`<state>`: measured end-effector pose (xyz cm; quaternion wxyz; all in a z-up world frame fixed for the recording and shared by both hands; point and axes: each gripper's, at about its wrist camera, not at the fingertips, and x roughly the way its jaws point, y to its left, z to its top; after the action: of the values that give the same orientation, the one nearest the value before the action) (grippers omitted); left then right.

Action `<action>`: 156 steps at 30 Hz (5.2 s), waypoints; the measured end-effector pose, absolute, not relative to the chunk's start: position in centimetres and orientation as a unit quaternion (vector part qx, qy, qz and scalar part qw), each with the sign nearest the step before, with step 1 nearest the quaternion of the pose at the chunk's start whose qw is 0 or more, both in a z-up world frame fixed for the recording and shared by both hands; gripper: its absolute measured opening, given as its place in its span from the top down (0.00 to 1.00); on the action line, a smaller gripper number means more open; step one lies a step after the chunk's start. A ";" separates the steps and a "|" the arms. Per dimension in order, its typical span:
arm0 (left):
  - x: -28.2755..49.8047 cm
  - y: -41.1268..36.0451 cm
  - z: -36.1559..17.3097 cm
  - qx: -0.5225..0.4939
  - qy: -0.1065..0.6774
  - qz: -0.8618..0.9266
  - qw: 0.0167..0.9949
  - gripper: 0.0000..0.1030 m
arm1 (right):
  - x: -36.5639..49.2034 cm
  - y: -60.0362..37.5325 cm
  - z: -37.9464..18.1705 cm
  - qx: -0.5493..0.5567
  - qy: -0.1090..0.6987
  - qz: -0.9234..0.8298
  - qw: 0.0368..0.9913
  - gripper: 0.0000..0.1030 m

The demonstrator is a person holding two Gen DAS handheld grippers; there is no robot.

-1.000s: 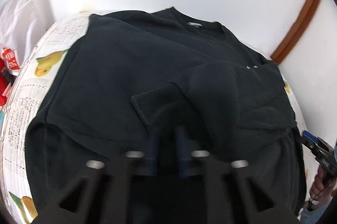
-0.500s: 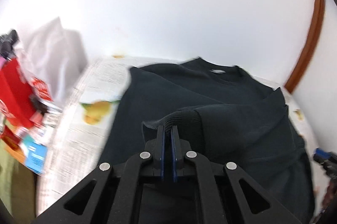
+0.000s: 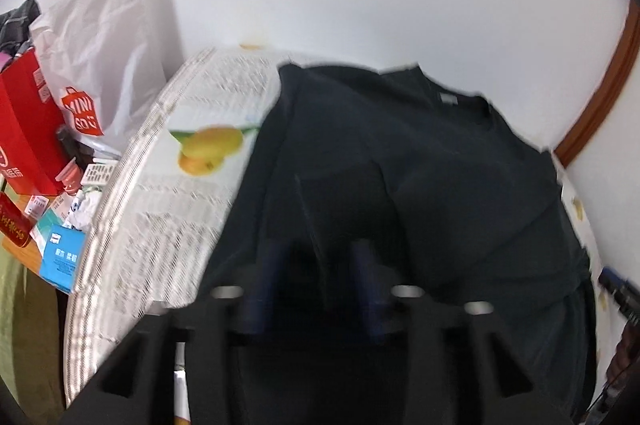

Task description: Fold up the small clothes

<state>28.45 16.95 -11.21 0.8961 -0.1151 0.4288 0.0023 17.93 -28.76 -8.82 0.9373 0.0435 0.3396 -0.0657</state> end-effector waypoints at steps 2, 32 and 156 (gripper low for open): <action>28.9 17.4 -10.9 -0.122 0.420 0.003 0.900 0.45 | 18.0 -28.7 -8.9 0.043 0.341 -0.066 0.937 0.58; 32.6 17.7 -12.8 -0.114 0.422 0.044 0.898 0.90 | 23.3 -35.0 -12.2 0.064 0.359 -0.169 0.916 0.53; 20.8 14.3 -9.0 -0.075 0.374 0.027 0.924 0.55 | 14.3 -36.1 -8.0 0.094 0.279 -0.128 0.947 0.67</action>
<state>20.78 14.31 -9.01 0.9239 -0.0750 0.3741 0.0271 14.28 -36.10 -7.96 0.9471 0.0940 0.2789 -0.1282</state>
